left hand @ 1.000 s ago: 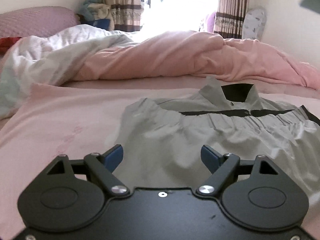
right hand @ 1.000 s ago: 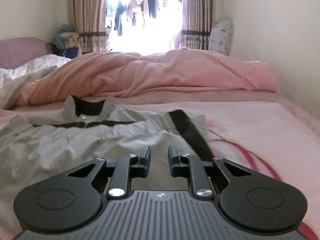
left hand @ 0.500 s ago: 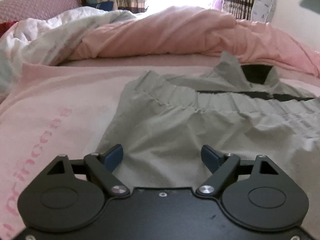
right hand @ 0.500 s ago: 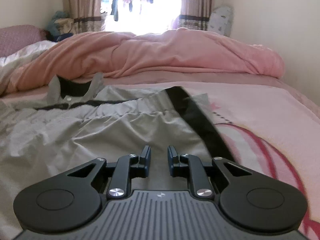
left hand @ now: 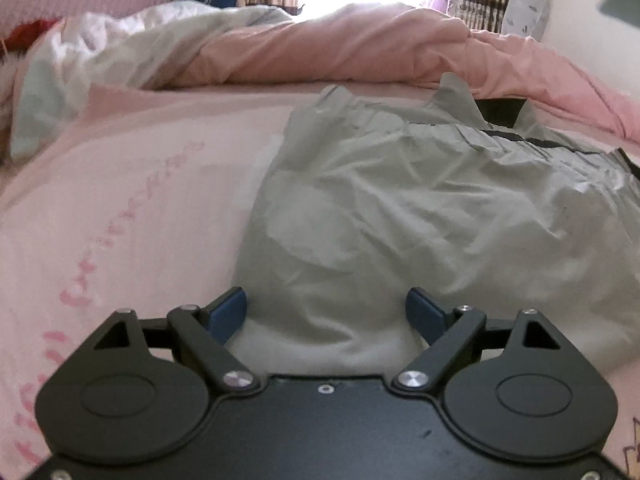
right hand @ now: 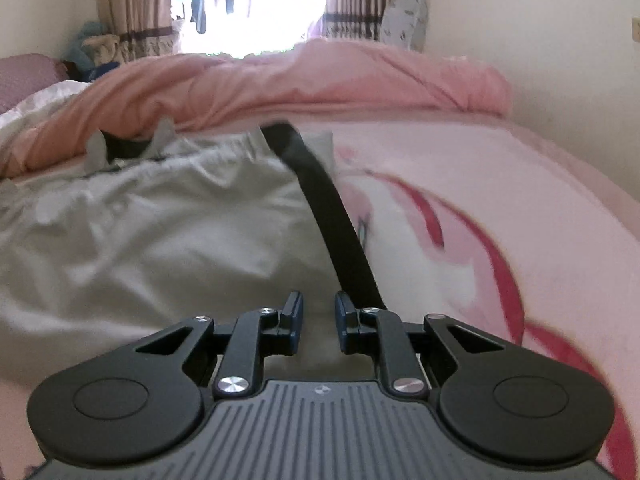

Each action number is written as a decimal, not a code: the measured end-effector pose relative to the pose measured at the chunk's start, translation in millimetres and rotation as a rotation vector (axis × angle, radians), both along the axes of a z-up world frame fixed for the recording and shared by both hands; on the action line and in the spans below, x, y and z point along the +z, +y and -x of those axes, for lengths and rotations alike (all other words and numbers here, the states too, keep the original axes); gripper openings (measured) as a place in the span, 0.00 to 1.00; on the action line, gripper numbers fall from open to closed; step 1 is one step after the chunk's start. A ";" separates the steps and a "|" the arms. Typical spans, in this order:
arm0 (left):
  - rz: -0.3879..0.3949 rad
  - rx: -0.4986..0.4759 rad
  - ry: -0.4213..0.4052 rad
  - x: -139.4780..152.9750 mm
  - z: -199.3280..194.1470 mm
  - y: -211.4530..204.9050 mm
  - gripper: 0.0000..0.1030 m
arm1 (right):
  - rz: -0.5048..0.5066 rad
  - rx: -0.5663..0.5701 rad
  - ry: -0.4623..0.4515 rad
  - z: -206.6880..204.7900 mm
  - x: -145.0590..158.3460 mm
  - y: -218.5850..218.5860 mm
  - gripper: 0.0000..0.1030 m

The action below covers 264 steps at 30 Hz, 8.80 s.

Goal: Fold large clothes

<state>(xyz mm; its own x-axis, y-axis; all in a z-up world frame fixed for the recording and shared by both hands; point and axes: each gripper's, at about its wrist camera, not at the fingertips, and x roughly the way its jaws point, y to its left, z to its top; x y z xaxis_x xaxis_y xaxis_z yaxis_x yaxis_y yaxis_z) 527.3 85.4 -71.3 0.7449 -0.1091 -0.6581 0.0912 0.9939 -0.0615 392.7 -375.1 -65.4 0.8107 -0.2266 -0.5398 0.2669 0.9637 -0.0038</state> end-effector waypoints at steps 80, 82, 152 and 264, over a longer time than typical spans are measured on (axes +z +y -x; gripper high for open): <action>0.530 0.148 0.001 -4.7 -4.7 47.7 0.46 | -0.038 0.226 -0.005 -87.7 15.7 196.8 0.21; 0.516 0.142 0.001 -4.2 -5.1 46.4 0.45 | -0.069 0.220 0.000 -70.7 24.5 194.1 0.21; 0.033 -0.349 -0.062 2.2 54.5 -180.4 0.64 | -0.657 -0.031 -0.032 6.3 11.8 -3.0 0.23; -0.039 -0.445 -0.079 22.5 80.3 -156.3 0.37 | -0.473 0.008 -0.128 75.7 9.4 -75.5 0.29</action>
<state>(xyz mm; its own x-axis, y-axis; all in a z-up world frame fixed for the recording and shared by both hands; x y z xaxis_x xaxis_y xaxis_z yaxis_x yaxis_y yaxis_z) 447.0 -70.8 -48.8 0.6790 -0.4063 -0.6115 0.5131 0.8583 -0.0006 317.0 -450.7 -56.0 0.8779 0.0258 -0.4782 0.2297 0.8536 0.4676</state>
